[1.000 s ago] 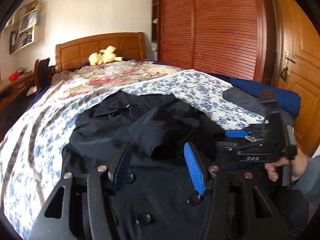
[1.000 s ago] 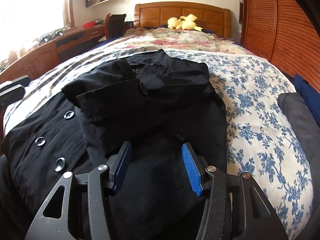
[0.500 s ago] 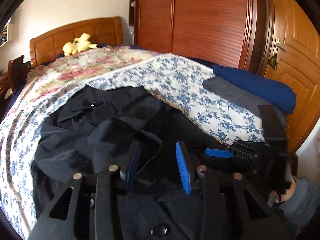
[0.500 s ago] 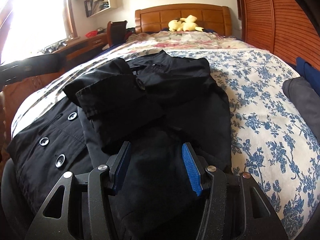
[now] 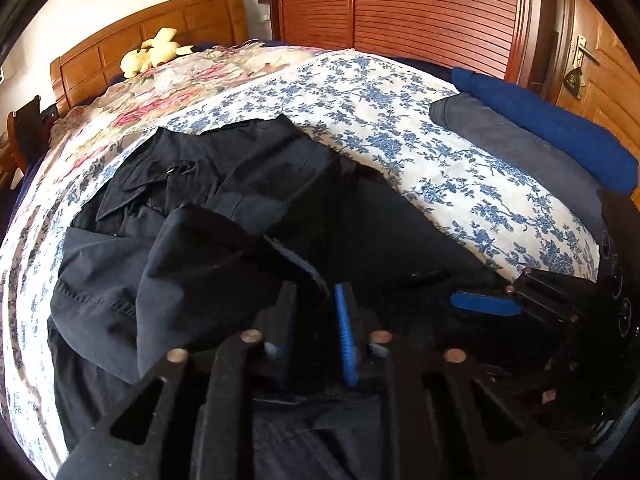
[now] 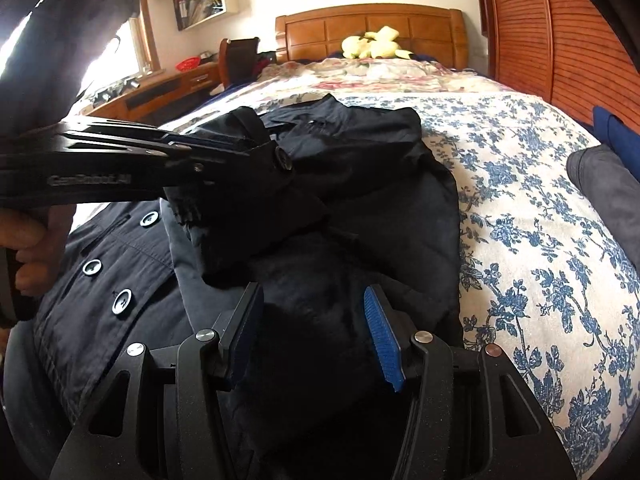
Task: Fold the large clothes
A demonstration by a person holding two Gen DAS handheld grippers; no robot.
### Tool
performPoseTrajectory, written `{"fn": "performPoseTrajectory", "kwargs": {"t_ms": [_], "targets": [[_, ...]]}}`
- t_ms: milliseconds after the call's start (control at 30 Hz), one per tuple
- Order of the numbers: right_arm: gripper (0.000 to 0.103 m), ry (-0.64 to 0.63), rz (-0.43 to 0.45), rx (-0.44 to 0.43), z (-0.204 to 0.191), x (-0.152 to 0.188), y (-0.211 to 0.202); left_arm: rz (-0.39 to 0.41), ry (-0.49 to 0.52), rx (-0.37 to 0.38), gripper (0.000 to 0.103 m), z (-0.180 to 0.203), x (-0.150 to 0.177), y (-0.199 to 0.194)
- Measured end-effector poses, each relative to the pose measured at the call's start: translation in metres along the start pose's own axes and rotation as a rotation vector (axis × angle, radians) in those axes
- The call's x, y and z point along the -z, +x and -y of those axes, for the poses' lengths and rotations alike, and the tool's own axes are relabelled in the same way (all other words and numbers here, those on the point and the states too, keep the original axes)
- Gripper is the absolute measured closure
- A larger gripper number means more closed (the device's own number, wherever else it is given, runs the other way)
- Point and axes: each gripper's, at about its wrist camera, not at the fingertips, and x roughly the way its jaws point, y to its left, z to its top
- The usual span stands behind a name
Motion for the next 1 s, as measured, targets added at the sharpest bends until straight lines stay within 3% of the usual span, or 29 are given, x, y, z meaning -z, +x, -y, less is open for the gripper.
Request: {"fn": "performPoseTrajectory", "kwargs": {"t_ms": [100, 367, 533, 700, 1000], "targets": [[0.05, -0.014, -0.001, 0.008, -0.003, 0.0, 0.001, 0.02, 0.001, 0.004, 0.101, -0.004, 0.003, -0.01], [0.05, -0.027, -0.005, 0.016, -0.006, 0.0, 0.005, 0.225, -0.107, -0.074, 0.103, -0.053, 0.013, -0.093], [0.05, -0.029, -0.005, 0.023, -0.007, 0.0, 0.006, 0.223, -0.148, -0.172, 0.102, -0.094, 0.043, -0.117], [0.05, -0.043, -0.006, 0.037, -0.009, 0.0, 0.007, 0.247, -0.244, -0.169, 0.088, -0.129, 0.085, -0.139], [0.05, -0.05, -0.007, 0.047, -0.01, 0.0, 0.009, 0.217, -0.276, -0.186, 0.067, -0.136, 0.145, -0.148]]}}
